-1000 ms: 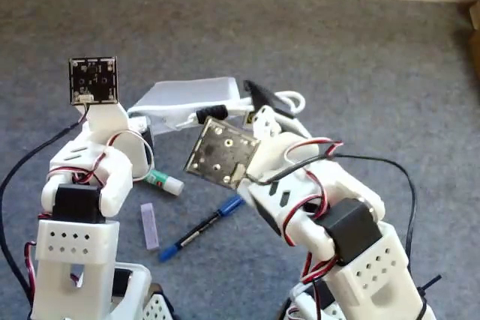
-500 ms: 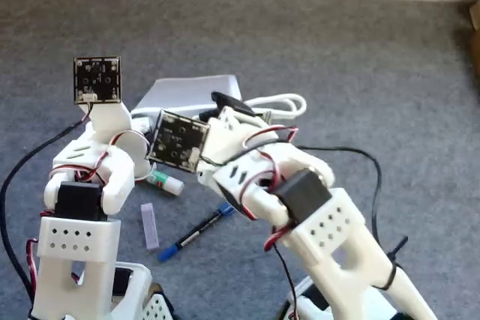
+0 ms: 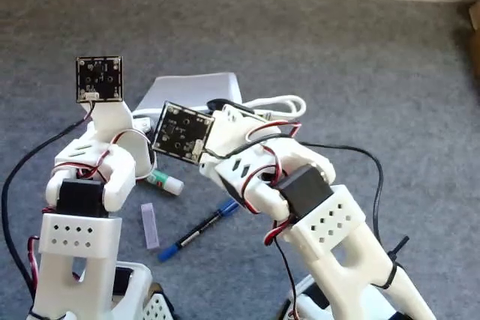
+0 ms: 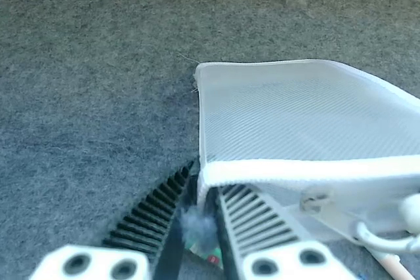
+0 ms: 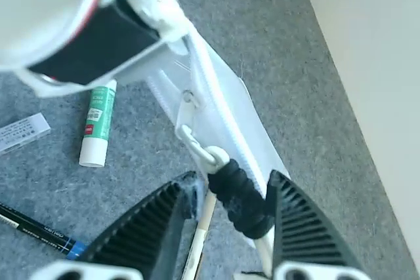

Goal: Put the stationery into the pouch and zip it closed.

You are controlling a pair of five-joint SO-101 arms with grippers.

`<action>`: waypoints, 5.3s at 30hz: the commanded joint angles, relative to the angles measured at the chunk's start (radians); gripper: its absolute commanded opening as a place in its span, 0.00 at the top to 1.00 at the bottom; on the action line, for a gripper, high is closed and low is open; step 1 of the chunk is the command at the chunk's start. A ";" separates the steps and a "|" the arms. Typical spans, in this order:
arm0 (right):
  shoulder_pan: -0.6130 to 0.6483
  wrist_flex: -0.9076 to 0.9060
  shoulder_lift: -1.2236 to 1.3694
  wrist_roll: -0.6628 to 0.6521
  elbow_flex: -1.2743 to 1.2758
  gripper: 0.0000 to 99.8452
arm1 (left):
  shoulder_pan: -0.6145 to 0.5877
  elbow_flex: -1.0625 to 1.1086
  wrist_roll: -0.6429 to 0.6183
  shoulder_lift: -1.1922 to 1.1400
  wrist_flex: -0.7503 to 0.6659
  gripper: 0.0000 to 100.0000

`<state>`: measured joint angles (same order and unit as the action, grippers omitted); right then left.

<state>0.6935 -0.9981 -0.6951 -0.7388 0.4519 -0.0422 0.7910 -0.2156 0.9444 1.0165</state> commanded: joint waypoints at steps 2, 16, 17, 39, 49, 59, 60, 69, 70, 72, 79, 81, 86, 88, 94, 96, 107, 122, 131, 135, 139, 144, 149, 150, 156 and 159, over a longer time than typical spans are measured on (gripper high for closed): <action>-0.022 0.033 0.002 -0.017 0.019 0.84 | 0.004 0.002 -0.011 -0.007 -0.009 0.99; -0.048 0.033 0.002 -0.017 0.022 0.87 | 0.004 0.002 -0.011 -0.007 -0.005 0.99; -0.048 0.035 0.002 -0.017 0.022 0.90 | 0.004 0.002 -0.011 -0.007 -0.005 0.99; -0.302 0.137 -0.010 -0.017 0.113 0.99 | 0.001 -0.002 -0.011 -0.007 -0.009 0.99; -0.427 0.142 -0.010 -0.044 0.113 0.99 | -0.001 -0.004 -0.011 -0.007 -0.009 0.99; -0.487 0.122 -0.010 -0.037 0.074 0.99 | -0.001 -0.004 -0.011 -0.007 -0.009 0.99; -0.475 0.097 -0.012 -0.035 0.073 0.99 | -0.001 -0.004 -0.011 -0.007 -0.009 0.99; -0.197 -0.104 -0.228 0.120 -0.018 0.72 | -0.001 -0.005 -0.011 -0.007 -0.009 0.99; -0.153 -0.097 -0.255 0.109 0.012 0.72 | -0.001 -0.005 -0.011 -0.007 -0.009 0.99; -0.070 -0.094 -0.289 0.081 0.061 0.72 | -0.001 -0.005 -0.011 -0.007 -0.008 0.99; 0.054 0.001 -0.297 0.000 0.171 0.72 | -0.001 -0.004 -0.011 -0.007 -0.005 0.99; 0.054 0.068 -0.297 0.000 0.213 0.72 | -0.001 -0.002 -0.011 -0.007 -0.005 0.99; 0.050 0.165 -0.295 0.000 0.271 0.72 | -0.001 0.001 -0.009 -0.007 -0.005 0.99; 0.050 0.166 -0.294 0.000 0.271 0.72 | -0.001 0.001 -0.008 -0.007 -0.005 0.99; 0.050 0.168 -0.148 0.000 0.262 0.72 | -0.002 0.001 -0.008 -0.007 -0.005 0.99; 0.048 0.183 -0.099 0.002 0.234 0.72 | -0.002 0.001 -0.008 -0.007 -0.003 0.99; 0.004 0.188 -0.048 0.003 0.177 0.84 | -0.004 0.001 -0.008 -0.007 -0.003 0.99; -0.159 0.188 -0.059 0.003 0.176 0.99 | -0.028 0.001 -0.008 -0.007 -0.003 0.99; -0.308 0.186 -0.058 -0.002 0.145 0.99 | -0.028 0.001 -0.009 -0.007 -0.008 0.99; -0.354 0.188 -0.058 -0.002 0.145 0.99 | -0.028 0.001 -0.009 -0.007 -0.008 0.99; -0.414 0.200 -0.058 0.000 0.120 0.99 | -0.028 0.001 -0.011 -0.007 -0.006 0.99; -0.472 0.202 -0.058 0.005 0.113 0.99 | -0.028 0.001 -0.011 -0.007 -0.005 0.99; -0.487 0.202 -0.058 0.005 0.113 0.99 | -0.028 0.001 -0.011 -0.007 -0.006 0.99; -0.487 0.202 -0.058 0.005 0.113 0.99 | -0.028 0.001 -0.011 -0.007 -0.005 0.99; -0.516 0.216 -0.058 0.006 0.113 0.99 | -0.028 0.002 -0.011 -0.007 -0.005 0.99; -0.513 0.219 -0.058 0.006 0.114 0.99 | -0.028 0.002 -0.011 -0.007 -0.005 0.99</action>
<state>0.2501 -0.8170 -0.7426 -0.7311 0.6314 -0.0407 0.8002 -0.2248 0.9383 1.0119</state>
